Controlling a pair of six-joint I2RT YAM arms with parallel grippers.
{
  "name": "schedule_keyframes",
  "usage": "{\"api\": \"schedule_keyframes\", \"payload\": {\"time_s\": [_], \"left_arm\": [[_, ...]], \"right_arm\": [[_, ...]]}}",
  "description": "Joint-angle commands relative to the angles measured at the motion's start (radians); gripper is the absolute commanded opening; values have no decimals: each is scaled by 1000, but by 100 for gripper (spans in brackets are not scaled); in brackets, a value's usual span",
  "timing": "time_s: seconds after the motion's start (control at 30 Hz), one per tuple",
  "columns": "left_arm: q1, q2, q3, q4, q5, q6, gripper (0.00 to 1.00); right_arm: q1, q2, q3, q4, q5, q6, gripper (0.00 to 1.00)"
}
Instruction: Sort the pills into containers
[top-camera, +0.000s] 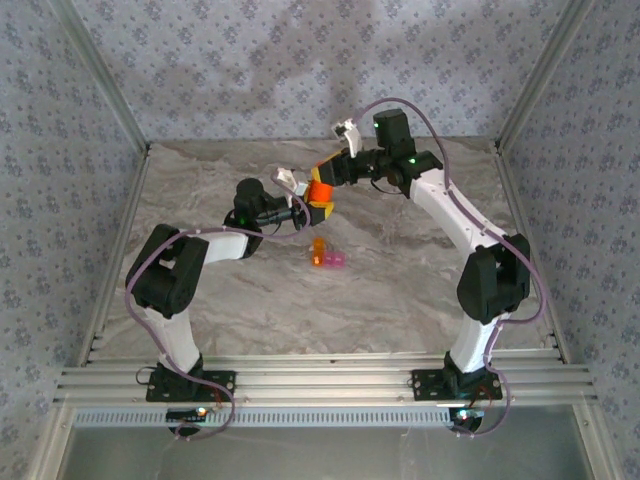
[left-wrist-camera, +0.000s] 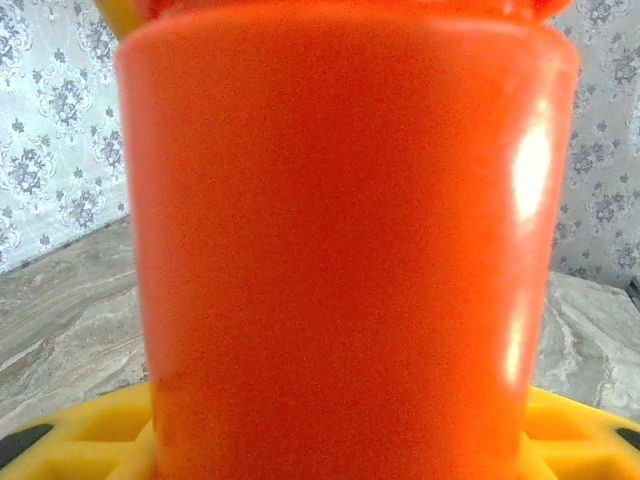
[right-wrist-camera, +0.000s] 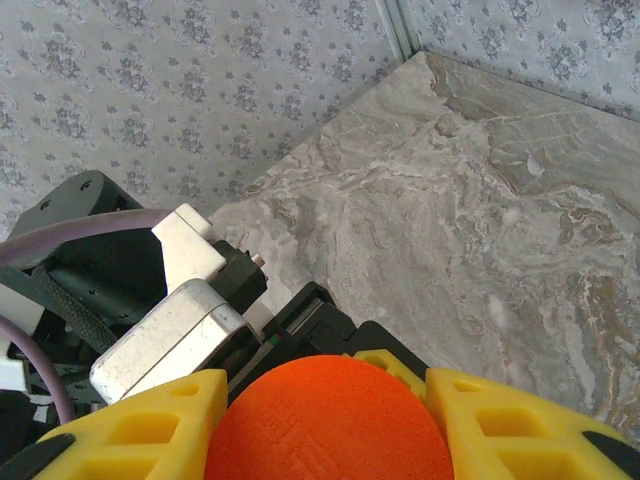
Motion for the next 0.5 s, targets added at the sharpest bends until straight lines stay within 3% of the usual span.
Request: {"api": "schedule_keyframes", "payload": {"time_s": [0.0, 0.27, 0.47], "left_arm": [[-1, -22, 26, 40, 13, -8, 0], [-1, -18, 23, 59, 12, -18, 0], [-1, -17, 23, 68, 10, -22, 0]], "right_arm": [[1, -10, 12, -7, 0, -1, 35], [-33, -87, -115, 206, 55, 157, 29], [-35, -91, -142, 270, 35, 248, 27]]}}
